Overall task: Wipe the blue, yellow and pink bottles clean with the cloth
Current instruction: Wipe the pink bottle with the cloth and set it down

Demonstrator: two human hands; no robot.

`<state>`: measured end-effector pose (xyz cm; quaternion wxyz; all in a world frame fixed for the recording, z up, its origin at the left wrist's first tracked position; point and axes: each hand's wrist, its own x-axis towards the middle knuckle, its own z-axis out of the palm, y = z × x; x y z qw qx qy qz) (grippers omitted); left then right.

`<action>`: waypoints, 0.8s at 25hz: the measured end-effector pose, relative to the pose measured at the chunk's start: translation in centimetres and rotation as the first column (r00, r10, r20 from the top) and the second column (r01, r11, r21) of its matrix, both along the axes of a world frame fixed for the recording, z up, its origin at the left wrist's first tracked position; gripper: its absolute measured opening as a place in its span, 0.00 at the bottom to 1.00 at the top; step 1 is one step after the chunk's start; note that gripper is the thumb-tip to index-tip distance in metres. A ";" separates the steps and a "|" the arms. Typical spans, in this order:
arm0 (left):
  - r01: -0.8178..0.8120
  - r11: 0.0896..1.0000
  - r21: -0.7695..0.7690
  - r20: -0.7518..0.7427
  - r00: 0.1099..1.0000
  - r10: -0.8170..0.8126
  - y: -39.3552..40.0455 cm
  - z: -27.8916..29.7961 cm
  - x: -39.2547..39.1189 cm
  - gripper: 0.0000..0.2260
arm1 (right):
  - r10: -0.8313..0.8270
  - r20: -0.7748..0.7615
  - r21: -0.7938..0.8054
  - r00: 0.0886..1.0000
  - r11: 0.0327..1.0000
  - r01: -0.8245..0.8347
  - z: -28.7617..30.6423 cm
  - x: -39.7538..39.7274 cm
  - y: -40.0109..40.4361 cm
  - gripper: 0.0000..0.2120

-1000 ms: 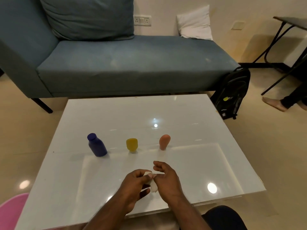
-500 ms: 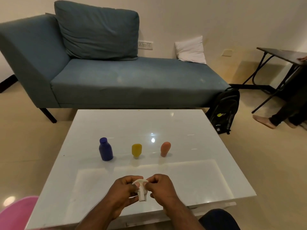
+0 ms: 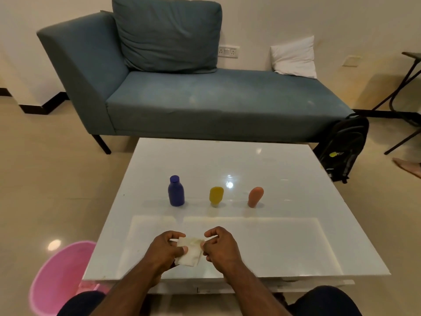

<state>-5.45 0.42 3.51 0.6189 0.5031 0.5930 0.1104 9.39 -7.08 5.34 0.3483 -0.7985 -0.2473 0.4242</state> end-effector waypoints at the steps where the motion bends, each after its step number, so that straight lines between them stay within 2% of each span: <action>1: -0.013 1.000 0.022 -0.035 0.999 0.014 0.2 -0.4 -0.4 0.13 | 0.015 0.004 -0.012 1.000 1.000 -0.015 -0.5 -0.3 0.4 0.12; 7: -0.037 0.993 0.111 -0.217 0.974 0.061 1.5 -3.2 -1.4 0.09 | 0.141 0.141 -0.041 0.980 0.990 -0.137 -3.5 -1.8 2.2 0.10; 10: 0.055 0.982 0.181 -0.314 0.949 0.004 1.4 -4.0 -1.5 0.10 | 0.200 0.231 -0.044 0.952 0.980 -0.195 -4.7 -2.0 2.7 0.08; 14: 0.161 0.937 0.309 -0.396 0.918 -0.027 1.1 -5.0 -1.2 0.22 | 0.280 0.313 -0.083 0.908 0.960 -0.267 -5.0 -2.2 2.7 0.11; 17: 0.255 0.901 0.352 -0.461 0.884 -0.070 0.8 -4.9 -1.0 0.21 | 0.357 0.365 -0.130 0.860 0.934 -0.333 -4.5 -1.8 2.1 0.16; 20: 0.381 0.833 0.401 -0.566 0.818 -0.102 0.1 -3.6 -0.4 0.23 | 0.353 0.420 -0.141 0.836 0.936 -0.324 -3.3 -0.8 1.4 0.18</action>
